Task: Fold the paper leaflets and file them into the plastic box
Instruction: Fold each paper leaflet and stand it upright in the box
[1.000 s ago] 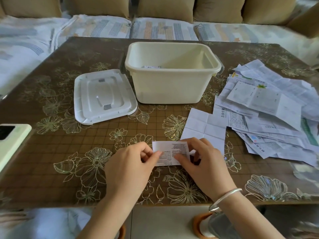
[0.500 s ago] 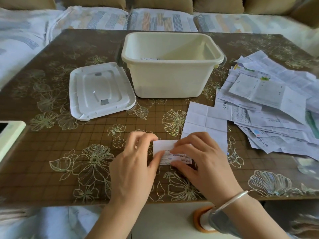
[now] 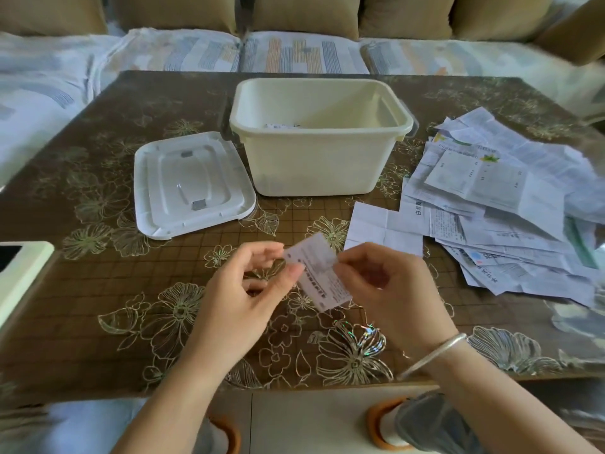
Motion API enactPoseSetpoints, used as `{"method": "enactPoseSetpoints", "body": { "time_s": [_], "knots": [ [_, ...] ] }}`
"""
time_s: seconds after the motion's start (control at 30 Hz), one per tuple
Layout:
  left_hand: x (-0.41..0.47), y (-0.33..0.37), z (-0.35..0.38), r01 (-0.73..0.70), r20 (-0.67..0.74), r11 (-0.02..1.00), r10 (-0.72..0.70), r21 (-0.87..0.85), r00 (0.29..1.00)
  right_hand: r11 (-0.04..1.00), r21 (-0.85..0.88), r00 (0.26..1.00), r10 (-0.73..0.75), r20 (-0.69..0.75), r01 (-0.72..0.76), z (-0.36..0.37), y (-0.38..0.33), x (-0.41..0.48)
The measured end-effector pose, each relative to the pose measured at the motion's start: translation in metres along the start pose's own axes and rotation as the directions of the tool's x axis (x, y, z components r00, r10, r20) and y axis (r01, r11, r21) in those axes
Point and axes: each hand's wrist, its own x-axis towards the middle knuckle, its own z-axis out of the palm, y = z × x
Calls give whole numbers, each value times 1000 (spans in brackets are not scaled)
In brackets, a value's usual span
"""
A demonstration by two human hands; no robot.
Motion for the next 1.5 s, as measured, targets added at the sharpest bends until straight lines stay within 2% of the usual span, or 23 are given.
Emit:
{"method": "enactPoseSetpoints", "body": {
  "time_s": [0.03,0.1,0.17,0.3,0.37,0.5,0.67,0.83,0.93,1.03,1.13,1.23,1.3,1.4,1.5],
  "knots": [
    [1,4,0,59,47,995,-55,-78,997,968,203,989,142,50,-149,-2,-4,3],
    [2,16,1,133,103,971,-115,-196,988,890,377,966,228,123,-258,-4,-10,10],
    [4,25,3,114,43,967,-107,-227,993,882,412,974,198,111,-227,-5,-16,15],
    [10,34,4,-11,-90,986,-4,-168,996,883,434,983,179,36,-177,-8,-20,23],
    [11,40,3,-102,-117,987,88,-123,989,928,353,992,128,7,-122,-10,-19,26],
    [16,52,-1,-313,-183,941,333,131,925,975,221,999,42,-34,-33,-17,-22,33],
    [38,65,-10,-421,-78,816,487,395,870,992,111,998,-50,-38,54,-21,-27,51],
    [81,81,-26,-476,-55,699,590,534,805,998,-3,997,-69,38,69,-28,-42,97],
    [114,96,-38,-435,-122,696,596,572,794,979,-118,986,-162,27,164,-35,-61,136],
    [152,111,-49,-455,-116,668,627,589,771,913,-300,958,-288,6,276,-39,-78,179],
    [185,119,-54,-479,-109,665,641,573,760,841,-428,939,-339,59,331,-36,-88,219],
    [213,112,-55,-425,-131,748,555,510,821,816,-478,945,-294,142,326,-26,-83,251],
    [225,99,-55,-365,-146,778,498,511,855,810,-526,963,-179,202,261,-21,-72,266],
    [231,81,-55,-339,-121,743,488,576,864,805,-559,949,-18,314,200,-16,-50,281],
    [232,81,-57,-389,29,671,481,632,876,749,-629,926,58,374,207,-13,-35,287]
  ]
}}
